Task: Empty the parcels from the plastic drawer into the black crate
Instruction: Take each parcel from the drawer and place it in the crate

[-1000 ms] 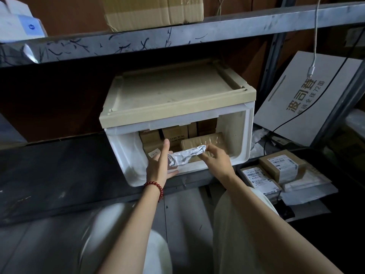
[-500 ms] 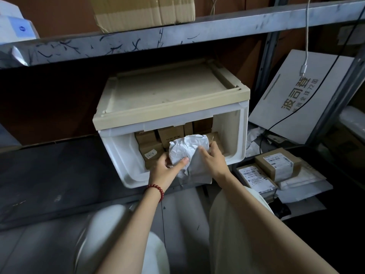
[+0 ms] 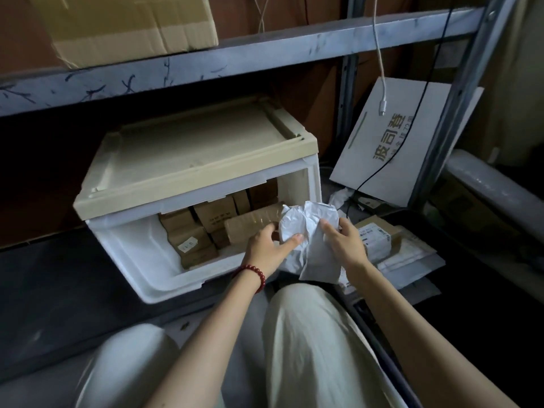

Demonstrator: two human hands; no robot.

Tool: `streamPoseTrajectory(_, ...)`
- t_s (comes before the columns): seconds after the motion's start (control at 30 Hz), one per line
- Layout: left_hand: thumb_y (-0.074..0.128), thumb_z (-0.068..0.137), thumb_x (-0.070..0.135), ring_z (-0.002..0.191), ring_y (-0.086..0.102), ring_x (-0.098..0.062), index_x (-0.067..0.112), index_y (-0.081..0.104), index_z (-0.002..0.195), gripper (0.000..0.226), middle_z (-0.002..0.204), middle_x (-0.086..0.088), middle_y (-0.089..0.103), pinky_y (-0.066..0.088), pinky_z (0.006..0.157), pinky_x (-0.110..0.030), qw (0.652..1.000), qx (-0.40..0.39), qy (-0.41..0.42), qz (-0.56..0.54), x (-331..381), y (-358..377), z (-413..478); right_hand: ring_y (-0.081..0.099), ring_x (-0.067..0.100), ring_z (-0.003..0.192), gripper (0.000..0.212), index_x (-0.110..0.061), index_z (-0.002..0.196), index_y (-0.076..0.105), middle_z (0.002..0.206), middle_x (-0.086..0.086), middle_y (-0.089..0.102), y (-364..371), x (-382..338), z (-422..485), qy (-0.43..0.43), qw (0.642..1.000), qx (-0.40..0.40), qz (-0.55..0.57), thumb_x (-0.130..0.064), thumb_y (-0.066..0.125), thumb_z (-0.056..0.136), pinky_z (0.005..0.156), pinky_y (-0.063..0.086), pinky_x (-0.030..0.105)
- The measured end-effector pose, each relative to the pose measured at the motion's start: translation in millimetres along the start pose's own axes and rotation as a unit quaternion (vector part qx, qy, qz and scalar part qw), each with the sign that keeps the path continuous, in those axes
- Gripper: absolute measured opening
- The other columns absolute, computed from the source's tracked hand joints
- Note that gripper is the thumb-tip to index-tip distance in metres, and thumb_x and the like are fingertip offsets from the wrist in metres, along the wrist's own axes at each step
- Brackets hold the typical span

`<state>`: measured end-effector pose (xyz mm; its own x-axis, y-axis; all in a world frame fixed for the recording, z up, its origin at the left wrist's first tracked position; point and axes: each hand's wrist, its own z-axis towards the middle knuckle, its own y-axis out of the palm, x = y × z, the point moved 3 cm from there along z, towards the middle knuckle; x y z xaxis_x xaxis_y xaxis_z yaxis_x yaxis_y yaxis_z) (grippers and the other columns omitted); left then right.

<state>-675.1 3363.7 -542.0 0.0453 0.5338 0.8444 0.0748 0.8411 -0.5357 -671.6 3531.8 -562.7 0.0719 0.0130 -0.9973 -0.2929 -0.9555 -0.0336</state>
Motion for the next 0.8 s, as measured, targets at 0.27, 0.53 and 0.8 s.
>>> streamPoseTrajectory(0.27, 0.069, 0.084, 0.042, 0.100, 0.057, -0.016, 0.019, 0.052, 0.121, 0.047, 0.113, 0.001, 0.060, 0.050, 0.089, -0.033, 0.998, -0.065, 0.002, 0.001, 51, 85, 24, 0.065, 0.025, 0.091, 0.010, -0.018, 0.099, 0.060, 0.103, 0.008, 0.066, -89, 19, 6, 0.035, 0.993, 0.085, 0.075, -0.027, 0.060, 0.094, 0.082, 0.054, 0.042)
streamPoseTrajectory(0.53, 0.063, 0.089, 0.032, 0.106, 0.052, -0.024, 0.027, 0.025, 0.137, 0.061, 0.139, -0.006, 0.041, 0.053, 0.080, -0.038, 0.987, -0.110, -0.065, -0.093, 75, 182, 47, 0.072, 0.022, 0.084, 0.026, -0.013, 0.108, 0.068, 0.101, 0.008, 0.074, -171, 55, 11, 0.107, 0.960, 0.125, 0.228, -0.020, 0.073, 0.084, 0.060, 0.057, 0.031)
streamPoseTrajectory(0.8, 0.074, 0.080, 0.027, 0.121, 0.051, -0.023, 0.026, 0.034, 0.136, 0.069, 0.138, -0.001, 0.047, 0.044, 0.101, -0.040, 0.987, -0.158, 0.002, -0.024, 84, 257, 85, 0.072, 0.024, 0.089, 0.047, -0.013, 0.124, 0.056, 0.110, 0.011, 0.068, -207, 88, 32, 0.088, 0.951, 0.172, 0.240, -0.001, 0.073, 0.082, 0.063, 0.058, 0.029)
